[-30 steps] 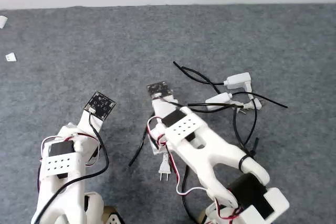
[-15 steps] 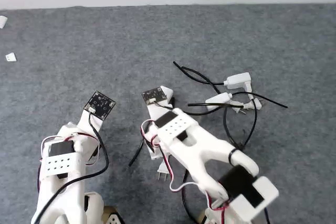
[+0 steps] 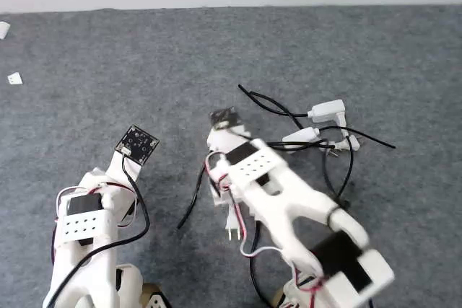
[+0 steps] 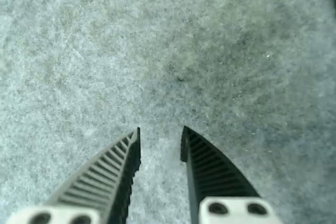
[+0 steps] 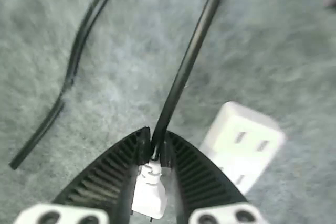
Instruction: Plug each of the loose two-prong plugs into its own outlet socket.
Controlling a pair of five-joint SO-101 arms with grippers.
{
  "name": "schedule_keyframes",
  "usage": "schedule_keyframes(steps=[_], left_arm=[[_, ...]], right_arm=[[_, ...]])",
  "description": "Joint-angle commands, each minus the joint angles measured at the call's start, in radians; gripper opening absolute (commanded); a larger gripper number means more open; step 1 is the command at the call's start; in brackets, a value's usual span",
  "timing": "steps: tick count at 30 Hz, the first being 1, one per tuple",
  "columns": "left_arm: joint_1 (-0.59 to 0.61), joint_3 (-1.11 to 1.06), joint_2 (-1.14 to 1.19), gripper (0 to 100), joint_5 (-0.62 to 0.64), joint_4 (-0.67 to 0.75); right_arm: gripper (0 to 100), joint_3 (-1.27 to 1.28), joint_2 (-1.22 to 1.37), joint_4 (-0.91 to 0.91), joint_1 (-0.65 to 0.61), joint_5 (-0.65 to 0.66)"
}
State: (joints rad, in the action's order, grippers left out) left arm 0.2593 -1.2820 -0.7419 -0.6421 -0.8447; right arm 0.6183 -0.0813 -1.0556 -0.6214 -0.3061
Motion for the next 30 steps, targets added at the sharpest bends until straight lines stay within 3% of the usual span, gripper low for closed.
schedule_keyframes(steps=[1, 9, 20, 24, 30], left_arm=[[0.008, 0.033, -0.011, 12, 0.009, 0.023], [0.008, 0.031, -0.011, 12, 0.011, 0.023], [0.009, 0.031, -0.011, 12, 0.011, 0.025], [0.009, 0.031, -0.011, 12, 0.011, 0.025], [0.009, 0.030, -0.011, 12, 0.011, 0.025]], right_arm=[[0.7, 0.031, -0.205, -0.016, 0.028, 0.144], [0.8, 0.057, -0.464, -0.231, 0.036, 0.459], [0.8, 0.084, -0.773, -0.424, 0.417, 0.621], [0.8, 0.155, -0.780, -0.381, 0.576, 0.686], [0.8, 0.381, -0.780, -0.170, 0.748, 0.775]])
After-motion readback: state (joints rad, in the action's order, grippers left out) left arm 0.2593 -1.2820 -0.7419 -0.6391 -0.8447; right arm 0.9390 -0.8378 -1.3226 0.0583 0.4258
